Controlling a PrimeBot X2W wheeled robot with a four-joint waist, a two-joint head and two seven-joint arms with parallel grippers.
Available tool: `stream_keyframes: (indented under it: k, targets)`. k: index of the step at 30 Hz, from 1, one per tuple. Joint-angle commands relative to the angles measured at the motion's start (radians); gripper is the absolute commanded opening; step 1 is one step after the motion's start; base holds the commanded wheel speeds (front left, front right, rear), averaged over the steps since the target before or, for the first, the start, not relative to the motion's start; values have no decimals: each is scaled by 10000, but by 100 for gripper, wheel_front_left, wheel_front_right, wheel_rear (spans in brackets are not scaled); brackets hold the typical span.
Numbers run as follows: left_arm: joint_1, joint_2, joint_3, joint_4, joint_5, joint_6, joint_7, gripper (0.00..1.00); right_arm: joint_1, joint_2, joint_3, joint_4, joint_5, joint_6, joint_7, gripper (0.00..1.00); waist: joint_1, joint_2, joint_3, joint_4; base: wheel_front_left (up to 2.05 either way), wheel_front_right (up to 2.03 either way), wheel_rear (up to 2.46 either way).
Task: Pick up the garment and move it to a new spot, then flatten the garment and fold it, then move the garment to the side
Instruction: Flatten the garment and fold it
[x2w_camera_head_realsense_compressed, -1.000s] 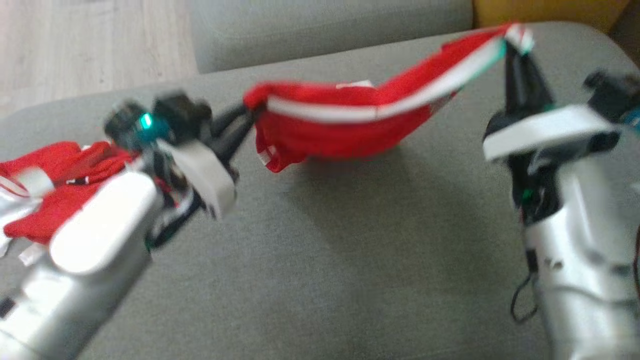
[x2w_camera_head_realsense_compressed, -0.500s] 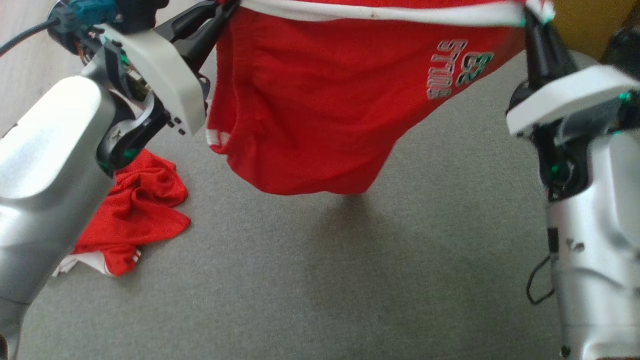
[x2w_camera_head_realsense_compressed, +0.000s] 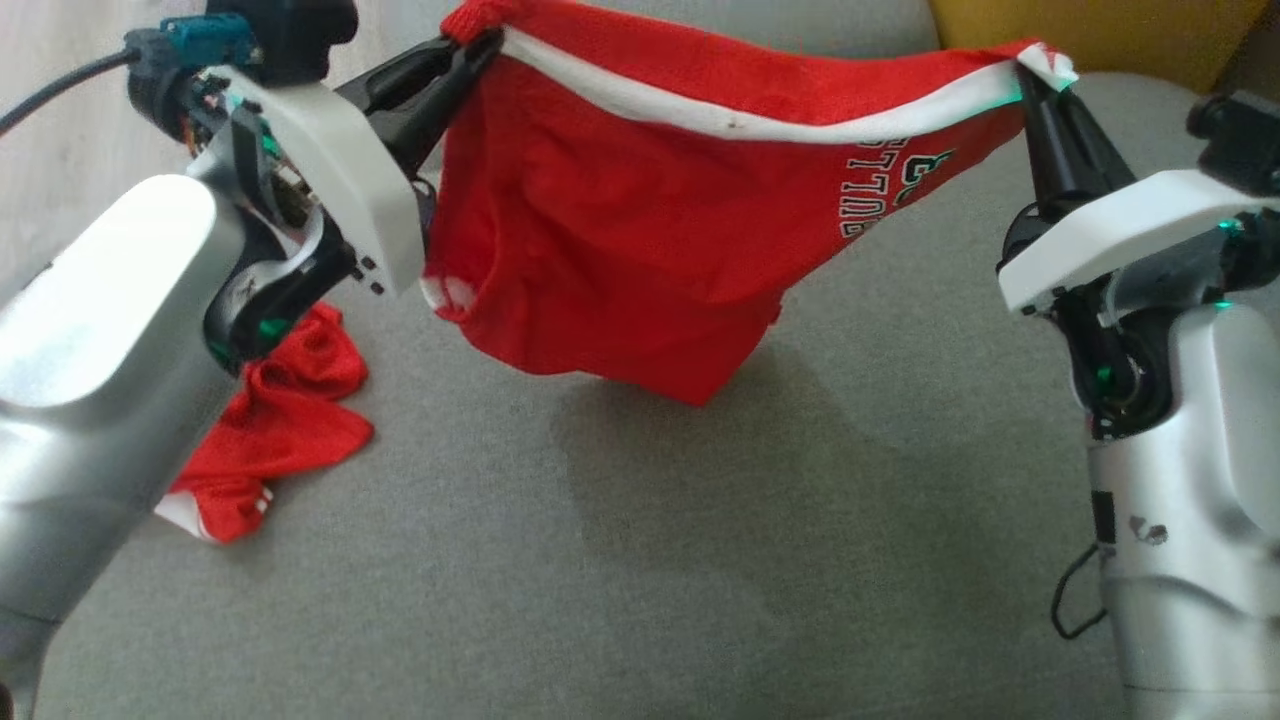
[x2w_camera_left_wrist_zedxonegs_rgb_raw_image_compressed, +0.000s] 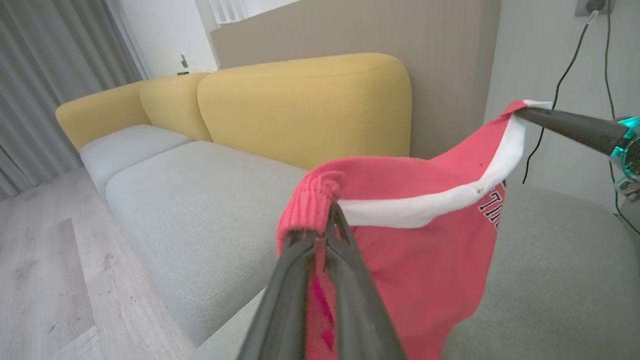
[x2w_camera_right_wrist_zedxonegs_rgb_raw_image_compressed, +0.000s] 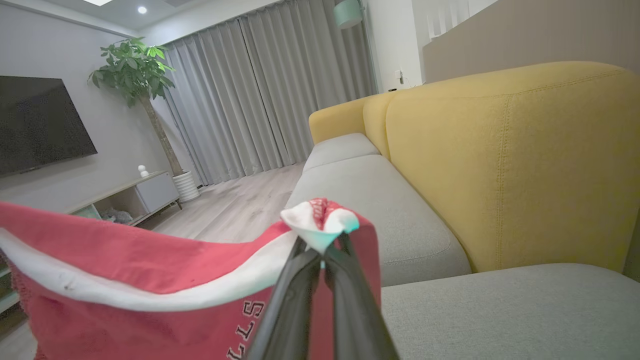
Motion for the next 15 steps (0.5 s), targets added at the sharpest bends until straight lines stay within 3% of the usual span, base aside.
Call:
stream_keyframes:
  k: [1, 5, 9, 15]
  targets:
    - [-684, 506, 537, -227, -5, 33, 55, 0, -478, 87, 143, -444, -11, 67, 77, 0, 1, 0, 333, 41, 0, 0, 0]
    - [-1354, 465, 796, 117, -180, 137, 417, 0, -1267, 64, 238, -106, 154, 67, 183, 0, 1, 0, 1169, 41, 0, 0, 0]
    - [-2543, 276, 752, 988, 193, 86, 638, 0, -2897, -49, 340, 1005, 119, 67, -288, 0, 1, 0, 2060, 13, 0, 0, 0]
    - [-4924, -167, 872, 3049, 1339, 50, -390, 0, -6214, 87, -9, 3474, -238, 67, -2252, 0, 1, 0, 3142, -224, 0, 0, 0]
